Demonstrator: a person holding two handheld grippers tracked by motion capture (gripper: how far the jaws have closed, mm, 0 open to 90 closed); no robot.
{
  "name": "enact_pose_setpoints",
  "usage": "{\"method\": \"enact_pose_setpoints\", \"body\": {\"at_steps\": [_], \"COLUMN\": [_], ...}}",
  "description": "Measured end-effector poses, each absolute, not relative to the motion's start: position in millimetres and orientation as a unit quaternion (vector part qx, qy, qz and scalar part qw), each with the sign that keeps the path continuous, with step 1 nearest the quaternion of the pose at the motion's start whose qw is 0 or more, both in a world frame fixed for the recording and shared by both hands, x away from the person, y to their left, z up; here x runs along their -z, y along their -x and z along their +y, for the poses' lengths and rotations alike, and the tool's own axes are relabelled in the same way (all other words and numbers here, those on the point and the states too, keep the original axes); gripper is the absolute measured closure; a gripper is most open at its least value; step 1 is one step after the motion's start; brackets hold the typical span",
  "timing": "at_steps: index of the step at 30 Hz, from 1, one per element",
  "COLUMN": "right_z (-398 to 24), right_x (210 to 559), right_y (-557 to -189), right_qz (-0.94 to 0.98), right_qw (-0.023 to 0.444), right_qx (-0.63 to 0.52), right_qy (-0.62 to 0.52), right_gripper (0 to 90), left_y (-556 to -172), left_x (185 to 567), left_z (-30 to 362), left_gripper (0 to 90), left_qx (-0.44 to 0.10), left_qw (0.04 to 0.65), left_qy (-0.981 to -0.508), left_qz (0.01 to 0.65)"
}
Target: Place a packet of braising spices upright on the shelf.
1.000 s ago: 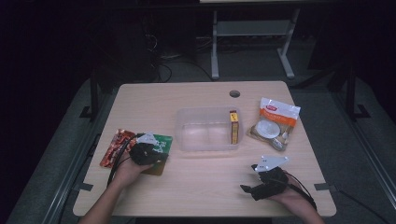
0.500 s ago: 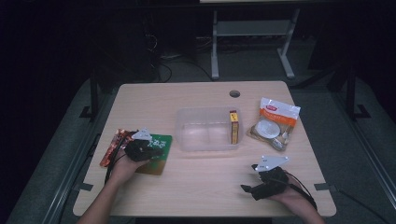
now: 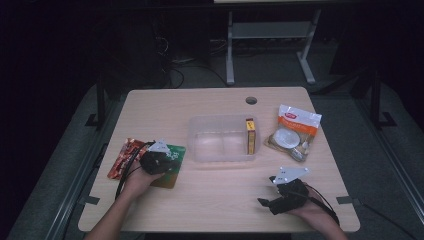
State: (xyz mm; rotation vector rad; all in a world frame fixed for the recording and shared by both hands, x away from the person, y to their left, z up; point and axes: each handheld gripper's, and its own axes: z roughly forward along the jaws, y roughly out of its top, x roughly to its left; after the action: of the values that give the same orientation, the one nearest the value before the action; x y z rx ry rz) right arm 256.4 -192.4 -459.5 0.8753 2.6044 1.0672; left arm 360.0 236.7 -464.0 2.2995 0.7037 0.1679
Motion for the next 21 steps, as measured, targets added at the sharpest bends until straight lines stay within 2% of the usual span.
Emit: {"method": "enact_pose_setpoints", "body": {"at_steps": [9, 21], "right_z": [-193.5, -193.0], "right_x": [458.7, 458.5], "right_y": [-256.1, -255.9], "right_qz": [0.879, 0.879], "right_qw": [0.098, 0.099], "right_qx": [-0.361, -0.361], "right_qy": [-0.297, -0.295], "right_gripper": [14.8, 14.9], "left_y": [-341.5, -317.6], "left_x": [462.6, 465.1], "left_z": [222.5, 184.4], "left_gripper": [90.0, 90.0], "left_qx": [-0.049, -0.006], "left_qw": [0.352, 0.370], "left_qy": [-0.902, -0.908], "left_qz": [0.246, 0.197]}}
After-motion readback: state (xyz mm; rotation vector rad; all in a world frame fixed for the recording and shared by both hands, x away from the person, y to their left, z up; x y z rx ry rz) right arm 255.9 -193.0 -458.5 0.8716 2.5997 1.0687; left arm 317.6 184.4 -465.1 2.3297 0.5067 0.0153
